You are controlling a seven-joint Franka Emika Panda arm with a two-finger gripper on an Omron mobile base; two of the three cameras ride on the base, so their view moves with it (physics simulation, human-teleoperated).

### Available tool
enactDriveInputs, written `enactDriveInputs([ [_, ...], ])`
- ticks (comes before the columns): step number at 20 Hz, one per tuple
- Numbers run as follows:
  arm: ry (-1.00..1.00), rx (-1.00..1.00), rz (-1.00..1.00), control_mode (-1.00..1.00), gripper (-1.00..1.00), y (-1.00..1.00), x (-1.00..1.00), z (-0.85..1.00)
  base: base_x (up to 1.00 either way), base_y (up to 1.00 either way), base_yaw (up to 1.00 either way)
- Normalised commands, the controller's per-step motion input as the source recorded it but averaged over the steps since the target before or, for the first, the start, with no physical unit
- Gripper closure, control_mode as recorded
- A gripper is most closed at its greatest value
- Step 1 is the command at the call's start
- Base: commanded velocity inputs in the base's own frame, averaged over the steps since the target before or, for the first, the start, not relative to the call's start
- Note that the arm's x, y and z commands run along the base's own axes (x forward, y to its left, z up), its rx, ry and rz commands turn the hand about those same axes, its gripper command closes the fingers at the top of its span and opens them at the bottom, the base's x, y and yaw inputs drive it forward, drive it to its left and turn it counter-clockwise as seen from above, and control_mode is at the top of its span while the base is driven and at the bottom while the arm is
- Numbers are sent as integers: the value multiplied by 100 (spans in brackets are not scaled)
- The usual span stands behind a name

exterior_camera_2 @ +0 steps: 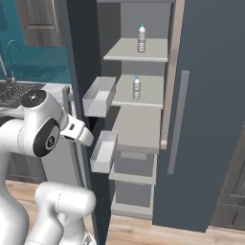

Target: Take the bottled waters from the counter and place them in the freezer to freeze. Close the freezer door after placing the bottles.

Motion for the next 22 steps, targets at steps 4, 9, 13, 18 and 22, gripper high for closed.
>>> enactDriveInputs([
  [4,0,0,0,100,-100,0,0,0,27,15,0],
  [9,0,0,0,100,-100,0,0,0,18,10,0],
  [13,0,0,0,-100,-100,14,16,0,0,0,0],
  [18,0,0,-14,-100,-100,50,32,0,0,0,0],
  [22,-1,-5,-17,-100,-100,69,66,0,0,0,0],
])
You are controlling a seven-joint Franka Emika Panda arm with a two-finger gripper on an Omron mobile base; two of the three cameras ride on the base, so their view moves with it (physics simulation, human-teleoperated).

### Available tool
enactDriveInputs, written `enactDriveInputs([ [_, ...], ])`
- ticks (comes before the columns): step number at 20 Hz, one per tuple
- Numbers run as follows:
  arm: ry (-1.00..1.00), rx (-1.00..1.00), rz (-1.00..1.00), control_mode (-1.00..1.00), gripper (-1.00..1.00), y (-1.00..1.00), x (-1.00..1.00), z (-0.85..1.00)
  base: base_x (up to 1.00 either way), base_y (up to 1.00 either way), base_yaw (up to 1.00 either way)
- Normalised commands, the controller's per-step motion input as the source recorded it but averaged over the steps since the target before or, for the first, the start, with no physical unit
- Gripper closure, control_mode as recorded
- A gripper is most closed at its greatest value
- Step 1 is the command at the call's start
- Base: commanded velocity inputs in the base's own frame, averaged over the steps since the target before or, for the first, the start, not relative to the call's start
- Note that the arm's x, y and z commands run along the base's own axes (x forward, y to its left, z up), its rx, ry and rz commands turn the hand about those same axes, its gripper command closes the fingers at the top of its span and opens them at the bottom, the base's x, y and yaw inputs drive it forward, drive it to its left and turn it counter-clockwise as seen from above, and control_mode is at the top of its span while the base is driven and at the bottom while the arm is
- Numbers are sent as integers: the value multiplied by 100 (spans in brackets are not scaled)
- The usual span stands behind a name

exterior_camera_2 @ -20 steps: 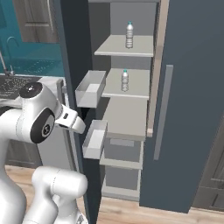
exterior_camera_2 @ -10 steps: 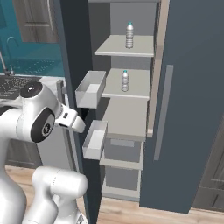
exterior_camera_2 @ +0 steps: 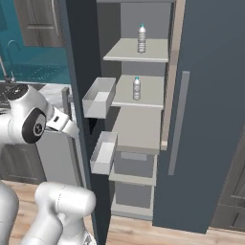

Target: Take the bottled waters from the counter and place them in the freezer to freeze. Close the freezer door after placing the bottles.

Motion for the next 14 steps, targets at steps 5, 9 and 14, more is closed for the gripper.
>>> enactDriveInputs([
  [5,-21,-19,-18,-100,-100,90,45,0,0,0,0],
  [9,-20,-14,-20,-100,-100,79,51,-1,0,0,0],
  [14,0,-3,-4,-100,-100,2,26,-3,0,0,0],
])
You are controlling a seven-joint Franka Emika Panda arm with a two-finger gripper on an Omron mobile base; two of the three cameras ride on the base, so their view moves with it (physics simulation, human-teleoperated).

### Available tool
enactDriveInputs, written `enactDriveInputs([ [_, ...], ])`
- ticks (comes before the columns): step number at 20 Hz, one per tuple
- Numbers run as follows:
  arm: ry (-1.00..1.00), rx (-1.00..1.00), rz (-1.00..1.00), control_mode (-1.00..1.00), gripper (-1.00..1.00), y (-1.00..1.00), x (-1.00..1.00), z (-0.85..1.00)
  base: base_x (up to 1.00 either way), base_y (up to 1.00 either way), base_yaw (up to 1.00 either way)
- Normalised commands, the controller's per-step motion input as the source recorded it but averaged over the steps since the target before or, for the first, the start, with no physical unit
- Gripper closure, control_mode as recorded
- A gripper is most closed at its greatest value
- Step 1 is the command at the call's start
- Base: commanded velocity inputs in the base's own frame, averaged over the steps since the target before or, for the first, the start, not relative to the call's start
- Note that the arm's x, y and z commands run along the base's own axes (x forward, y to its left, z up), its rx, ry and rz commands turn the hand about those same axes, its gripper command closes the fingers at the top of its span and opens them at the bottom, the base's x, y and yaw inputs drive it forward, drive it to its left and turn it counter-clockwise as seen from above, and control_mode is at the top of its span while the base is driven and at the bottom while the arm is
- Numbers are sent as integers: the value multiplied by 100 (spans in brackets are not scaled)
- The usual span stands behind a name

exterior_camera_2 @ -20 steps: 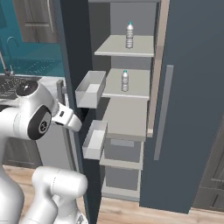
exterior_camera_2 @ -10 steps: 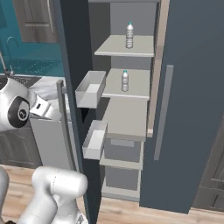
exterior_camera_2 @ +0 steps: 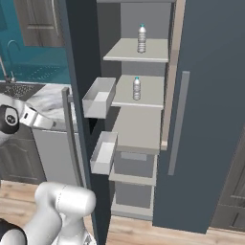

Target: Take the bottled waters from the counter and place them in the freezer to freeze. Close the freezer door after placing the bottles.

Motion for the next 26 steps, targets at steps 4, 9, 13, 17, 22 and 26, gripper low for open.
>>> enactDriveInputs([
  [4,0,-4,-3,-100,-100,6,19,-13,0,0,0],
  [9,2,-1,-5,-100,-100,0,25,-17,0,0,0],
  [13,3,0,-4,-100,-100,0,27,-16,0,0,0],
  [17,8,0,-6,-100,-100,-14,42,-31,0,0,0],
  [22,2,-1,-13,-100,-100,-18,42,-52,0,0,0],
  [26,-1,-2,-15,-100,-100,-17,10,-26,0,0,0],
])
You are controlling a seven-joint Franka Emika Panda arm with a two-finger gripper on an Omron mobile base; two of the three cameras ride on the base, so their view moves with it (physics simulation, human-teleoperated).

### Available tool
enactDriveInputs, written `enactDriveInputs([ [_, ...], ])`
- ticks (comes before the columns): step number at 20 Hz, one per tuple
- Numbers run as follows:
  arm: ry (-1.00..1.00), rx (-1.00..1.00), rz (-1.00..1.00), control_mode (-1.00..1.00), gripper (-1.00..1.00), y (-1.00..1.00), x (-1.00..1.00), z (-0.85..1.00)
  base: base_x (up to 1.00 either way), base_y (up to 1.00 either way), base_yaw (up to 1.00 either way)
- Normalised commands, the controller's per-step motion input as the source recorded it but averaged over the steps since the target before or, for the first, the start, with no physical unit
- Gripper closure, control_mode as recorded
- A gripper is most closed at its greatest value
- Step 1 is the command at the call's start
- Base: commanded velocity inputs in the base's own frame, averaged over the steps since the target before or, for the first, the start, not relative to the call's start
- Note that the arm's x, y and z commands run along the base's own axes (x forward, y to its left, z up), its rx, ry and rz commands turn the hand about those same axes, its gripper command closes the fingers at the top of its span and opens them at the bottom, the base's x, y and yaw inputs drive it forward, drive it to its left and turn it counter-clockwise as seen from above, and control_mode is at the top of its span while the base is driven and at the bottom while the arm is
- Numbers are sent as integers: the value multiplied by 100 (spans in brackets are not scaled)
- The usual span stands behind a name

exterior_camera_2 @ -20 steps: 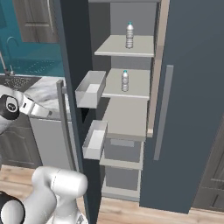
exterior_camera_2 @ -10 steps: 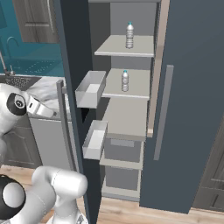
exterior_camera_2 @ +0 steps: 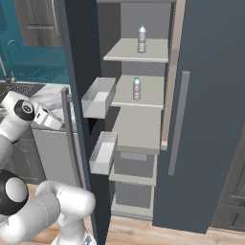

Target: Take the bottled waters from the counter and place them in the freezer to freeze. Close the freezer door after placing the bottles.

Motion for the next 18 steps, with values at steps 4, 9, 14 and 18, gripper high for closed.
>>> enactDriveInputs([
  [4,-3,-2,-13,-100,-100,-2,1,-18,0,0,0],
  [9,-7,0,0,-100,-100,0,-4,0,0,0,0],
  [14,-21,-12,-12,-100,-100,-16,-75,12,0,0,0],
  [18,-22,-16,-14,-100,-100,-39,-90,29,0,0,0],
])
